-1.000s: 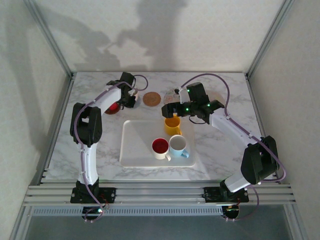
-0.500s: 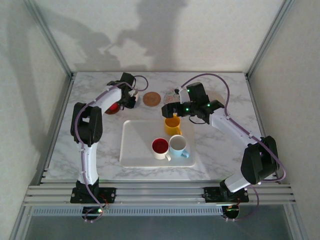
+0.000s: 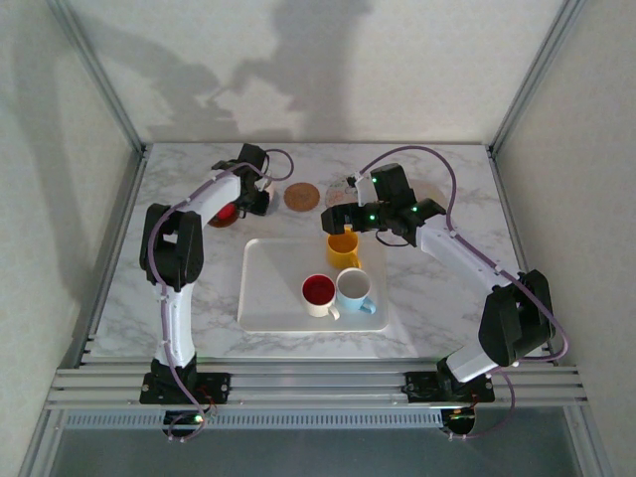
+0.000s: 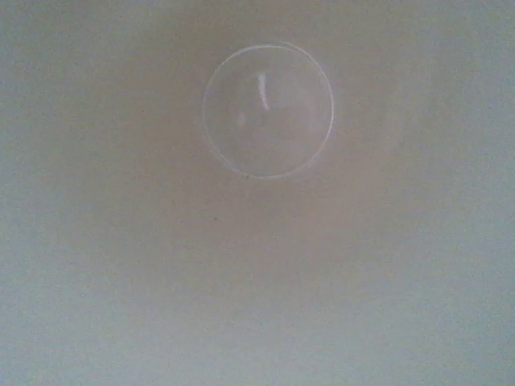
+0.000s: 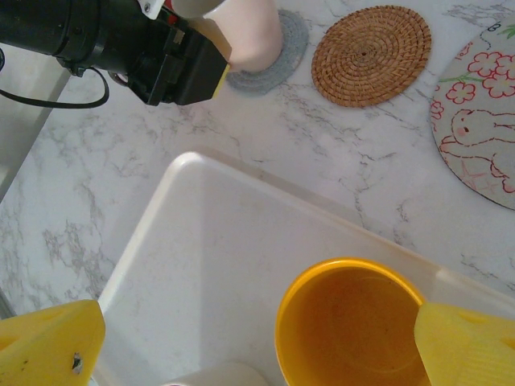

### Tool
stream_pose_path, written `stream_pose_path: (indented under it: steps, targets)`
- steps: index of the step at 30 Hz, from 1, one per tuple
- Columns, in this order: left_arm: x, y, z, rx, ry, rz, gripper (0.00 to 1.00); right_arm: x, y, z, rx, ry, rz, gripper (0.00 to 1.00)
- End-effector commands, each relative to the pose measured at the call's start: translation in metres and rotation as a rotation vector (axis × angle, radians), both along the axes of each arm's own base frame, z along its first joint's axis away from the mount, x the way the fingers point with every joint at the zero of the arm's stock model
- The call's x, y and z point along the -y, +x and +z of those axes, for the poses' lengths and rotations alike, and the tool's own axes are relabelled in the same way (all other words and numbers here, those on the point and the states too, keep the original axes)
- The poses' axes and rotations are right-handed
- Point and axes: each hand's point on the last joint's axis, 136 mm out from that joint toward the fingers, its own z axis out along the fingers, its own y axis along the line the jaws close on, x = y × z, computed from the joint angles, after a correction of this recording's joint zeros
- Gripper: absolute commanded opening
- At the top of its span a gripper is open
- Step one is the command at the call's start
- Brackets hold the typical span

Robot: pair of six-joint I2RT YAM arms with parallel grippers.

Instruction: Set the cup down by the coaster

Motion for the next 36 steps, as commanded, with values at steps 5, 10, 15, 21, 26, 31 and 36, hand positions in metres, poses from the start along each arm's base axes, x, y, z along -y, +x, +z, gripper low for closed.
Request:
stream_pose_path:
  steps: [5, 10, 15, 21, 26, 31, 36]
  targets:
    - [-0.004, -0.001, 0.016, 0.021, -0.017, 0.010, 0.53, -0.005, -0.003, 0.015, 0.028, 0.019, 0.023, 0.99]
    - [-0.005, -0.001, 0.037, 0.059, -0.022, 0.016, 0.59, -0.004, -0.005, 0.020, 0.033, 0.027, 0.019, 0.99]
    - [-0.006, -0.003, 0.063, 0.109, -0.040, 0.028, 0.63, -0.003, -0.009, 0.027, 0.044, 0.034, 0.019, 0.99]
    - [-0.004, -0.011, 0.104, 0.181, -0.078, 0.027, 0.68, 0.004, -0.017, 0.035, 0.053, 0.029, 0.020, 0.99]
    - [0.008, -0.026, 0.142, 0.242, -0.131, -0.016, 0.77, 0.010, -0.031, 0.042, 0.051, 0.025, 0.030, 0.99]
    - [0.024, -0.048, 0.177, 0.307, -0.177, -0.080, 0.91, 0.020, -0.048, 0.047, 0.046, 0.010, 0.029, 0.99]
    - [0.036, -0.077, 0.199, 0.356, -0.200, -0.139, 0.99, 0.036, -0.070, 0.049, 0.026, -0.026, 0.026, 0.99]
